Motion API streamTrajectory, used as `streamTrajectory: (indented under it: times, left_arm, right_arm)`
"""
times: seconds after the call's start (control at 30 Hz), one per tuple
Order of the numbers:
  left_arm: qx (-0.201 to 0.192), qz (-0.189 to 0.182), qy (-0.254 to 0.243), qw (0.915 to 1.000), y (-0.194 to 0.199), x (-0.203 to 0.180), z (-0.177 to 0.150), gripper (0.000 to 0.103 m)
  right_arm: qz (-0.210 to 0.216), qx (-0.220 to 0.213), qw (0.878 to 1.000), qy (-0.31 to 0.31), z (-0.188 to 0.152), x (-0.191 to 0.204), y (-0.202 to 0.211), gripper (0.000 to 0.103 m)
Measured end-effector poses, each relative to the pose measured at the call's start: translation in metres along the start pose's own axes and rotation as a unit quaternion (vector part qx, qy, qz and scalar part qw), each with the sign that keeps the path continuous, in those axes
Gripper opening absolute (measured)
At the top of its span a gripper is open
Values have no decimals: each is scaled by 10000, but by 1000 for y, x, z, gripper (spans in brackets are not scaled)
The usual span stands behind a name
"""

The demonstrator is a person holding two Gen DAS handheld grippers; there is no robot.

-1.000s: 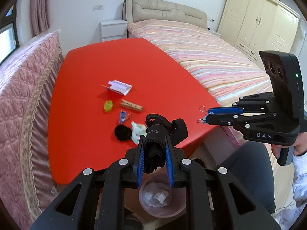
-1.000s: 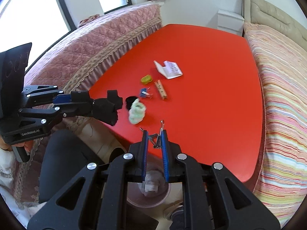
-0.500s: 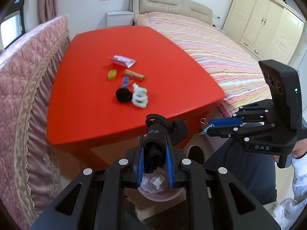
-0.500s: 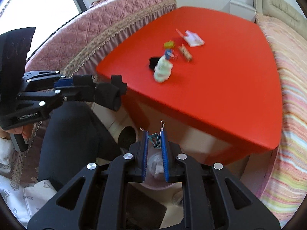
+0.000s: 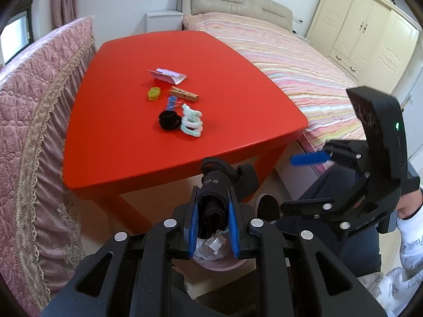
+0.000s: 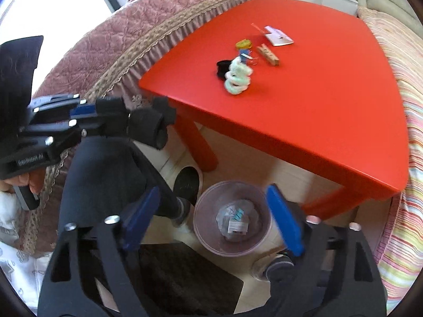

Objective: Collect trash
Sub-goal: 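Carry hair tie and clip over the wastebasket and open both tools, then reach the right tool to the wooden clothespin and grasp it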

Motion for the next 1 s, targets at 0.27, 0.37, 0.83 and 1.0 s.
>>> streamTrajectory:
  times: [0.27,0.37,0.83,1.0]
  left_arm:
    - [273,-284,-212,9990,-16,-22,-7,25]
    - [350,-415,-303,9981,-23,-32,-9,41]
    - [110,-17,-131,9999,-21,-21,-2,95]
    - [-41,92,0,9999,-16,-12,2,95]
  right_arm:
    - [-341,-372,9986,-186,-1,-19,37,96]
    - [-370,-436,9980,-284,-3,-25,44,97]
    - [-316,-546,9967,-503,-11,-33,44,98]
    - [-303,-574,9966,-515,-8,-32,45,98]
Point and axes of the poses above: each gripper's, at about its wrist camera, not at the fingertips, and y roughly against the way its jaws point, x to its left, z to its top, the point moved 6 cm from there along -y, roughly the way its jaws point, and after that the axes turned 6 degrees about -z, right-handed, at the moved point
